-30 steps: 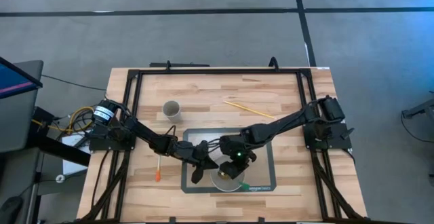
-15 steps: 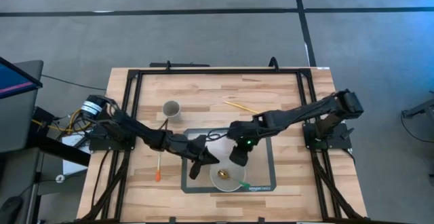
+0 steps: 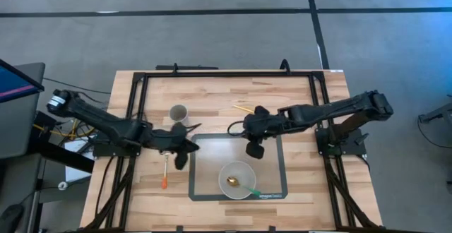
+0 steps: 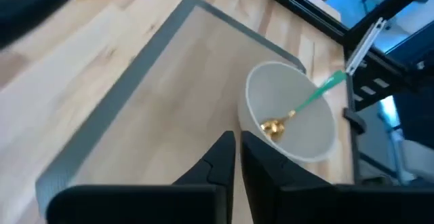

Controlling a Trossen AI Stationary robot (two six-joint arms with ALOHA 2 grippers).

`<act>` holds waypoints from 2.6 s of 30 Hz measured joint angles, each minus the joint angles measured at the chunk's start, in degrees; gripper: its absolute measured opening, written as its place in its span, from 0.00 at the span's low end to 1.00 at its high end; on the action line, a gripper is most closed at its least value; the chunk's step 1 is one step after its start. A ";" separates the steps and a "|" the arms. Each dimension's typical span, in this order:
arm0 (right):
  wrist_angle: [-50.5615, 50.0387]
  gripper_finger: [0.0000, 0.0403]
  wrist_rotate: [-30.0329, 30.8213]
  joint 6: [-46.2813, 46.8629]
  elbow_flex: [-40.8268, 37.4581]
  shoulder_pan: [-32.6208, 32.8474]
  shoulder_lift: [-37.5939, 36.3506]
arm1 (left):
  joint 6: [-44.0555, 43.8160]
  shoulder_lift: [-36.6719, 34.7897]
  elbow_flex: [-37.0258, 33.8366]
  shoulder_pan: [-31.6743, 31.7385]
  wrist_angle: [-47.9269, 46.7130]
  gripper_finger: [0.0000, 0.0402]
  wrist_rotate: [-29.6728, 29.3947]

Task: Pick & Place Utensil
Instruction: Put the fork into the bowl on the silicone mat

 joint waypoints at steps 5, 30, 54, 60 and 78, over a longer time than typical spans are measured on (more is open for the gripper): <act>2.75 0.16 -0.22 -2.52 -3.73 -2.99 -3.96 | -6.21 -4.22 -0.01 -3.18 -6.92 0.09 -0.35; 26.64 0.16 3.88 16.80 1.40 -11.74 23.71 | 56.13 34.37 2.91 2.72 59.89 0.01 -16.30; 23.44 0.16 4.44 15.73 2.03 -8.33 19.74 | 45.21 33.74 0.34 1.25 56.57 0.01 -25.00; 21.29 0.16 2.61 12.46 2.21 -6.67 17.27 | 45.10 30.71 0.17 -1.22 55.71 0.01 -22.01; 12.57 0.16 8.50 4.86 2.16 6.06 7.25 | -4.73 10.39 0.24 -16.01 8.10 0.12 -12.48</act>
